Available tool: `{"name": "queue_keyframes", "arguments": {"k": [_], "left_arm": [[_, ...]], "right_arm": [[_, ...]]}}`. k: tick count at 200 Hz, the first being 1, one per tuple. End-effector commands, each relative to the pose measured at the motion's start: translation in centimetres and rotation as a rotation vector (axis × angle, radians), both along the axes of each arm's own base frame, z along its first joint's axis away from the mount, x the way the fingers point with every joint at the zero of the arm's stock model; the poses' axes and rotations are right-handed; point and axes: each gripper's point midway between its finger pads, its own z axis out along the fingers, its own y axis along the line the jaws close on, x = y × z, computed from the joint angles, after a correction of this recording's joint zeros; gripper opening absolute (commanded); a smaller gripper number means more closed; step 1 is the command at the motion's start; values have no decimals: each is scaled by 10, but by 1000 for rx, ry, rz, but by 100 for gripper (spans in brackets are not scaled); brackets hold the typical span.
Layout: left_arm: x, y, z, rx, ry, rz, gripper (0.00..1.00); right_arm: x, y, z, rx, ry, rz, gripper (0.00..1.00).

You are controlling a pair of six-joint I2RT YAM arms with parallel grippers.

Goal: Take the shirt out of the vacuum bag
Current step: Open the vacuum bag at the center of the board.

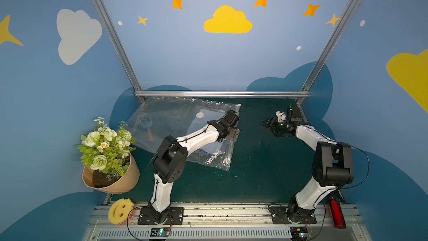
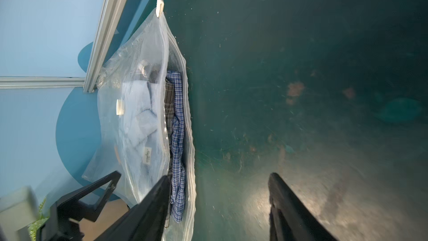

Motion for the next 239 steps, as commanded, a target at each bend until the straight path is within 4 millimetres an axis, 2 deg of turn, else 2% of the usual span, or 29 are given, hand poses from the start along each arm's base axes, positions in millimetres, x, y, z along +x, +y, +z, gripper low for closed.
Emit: {"name": "queue_keyframes", "arguments": {"k": [1, 18, 67, 104, 126, 165, 188, 202, 222, 239], "left_arm": [[0, 6, 3, 195, -67, 6, 100], [-3, 0, -6, 217, -56, -7, 100], [-8, 4, -21, 384, -82, -37, 99], [-12, 9, -32, 438, -66, -41, 91], [-12, 7, -27, 407, -65, -25, 82], [-9, 5, -6, 374, -94, -4, 62], [-8, 7, 9, 369, -122, 2, 51], [-7, 11, 19, 362, -140, 11, 40], [-6, 17, 32, 343, -155, 36, 26], [-5, 24, 40, 316, -158, 57, 18]], "right_arm": [[-7, -6, 5, -13, -20, 0, 66], [-8, -8, 2, -2, -17, -11, 67], [-5, -5, -7, 39, -13, -15, 67], [-1, -1, -13, 72, -9, -17, 66], [-2, 2, -16, 86, 5, -13, 63], [-12, 17, -29, 90, 31, 25, 55], [-14, 36, -31, 115, 30, 71, 50], [-15, 52, -30, 134, 20, 111, 48], [-14, 76, -24, 180, -8, 165, 44], [-12, 95, -16, 217, -35, 207, 43]]}}
